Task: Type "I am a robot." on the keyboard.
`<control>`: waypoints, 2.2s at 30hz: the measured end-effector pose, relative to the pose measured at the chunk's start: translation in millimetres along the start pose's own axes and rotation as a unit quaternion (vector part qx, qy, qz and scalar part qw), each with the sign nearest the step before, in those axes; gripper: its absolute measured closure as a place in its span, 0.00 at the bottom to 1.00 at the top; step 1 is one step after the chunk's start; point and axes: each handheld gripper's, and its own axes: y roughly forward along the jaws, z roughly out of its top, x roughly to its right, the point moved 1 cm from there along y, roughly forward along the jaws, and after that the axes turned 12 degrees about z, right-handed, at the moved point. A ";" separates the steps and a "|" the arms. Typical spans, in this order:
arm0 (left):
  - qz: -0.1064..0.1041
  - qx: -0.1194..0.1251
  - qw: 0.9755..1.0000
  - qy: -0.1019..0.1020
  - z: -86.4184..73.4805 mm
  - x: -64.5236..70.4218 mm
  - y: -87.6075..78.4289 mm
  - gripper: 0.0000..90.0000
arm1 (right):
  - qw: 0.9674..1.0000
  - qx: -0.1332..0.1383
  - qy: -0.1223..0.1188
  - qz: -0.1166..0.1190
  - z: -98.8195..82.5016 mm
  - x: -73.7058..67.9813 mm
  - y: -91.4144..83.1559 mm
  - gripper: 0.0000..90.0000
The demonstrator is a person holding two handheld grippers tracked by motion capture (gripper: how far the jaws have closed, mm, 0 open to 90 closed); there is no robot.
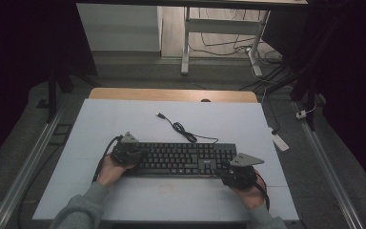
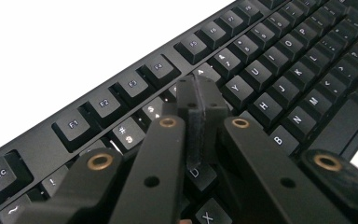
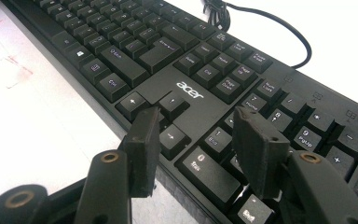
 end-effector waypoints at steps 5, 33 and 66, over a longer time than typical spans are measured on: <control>0.000 -0.002 1.000 0.002 -0.4 0.5 0.4 0.99 | 1.000 -0.001 0.000 0.000 0.0 -0.2 -0.1 0.57; -0.009 0.034 0.999 -0.025 2.8 -10.5 -24.4 0.57 | 1.000 0.000 0.001 -0.003 0.0 -0.2 -0.6 0.57; -0.021 0.027 0.999 -0.024 1.5 -13.9 -30.5 0.40 | 1.000 0.018 -0.004 0.006 10.1 -3.4 2.1 0.57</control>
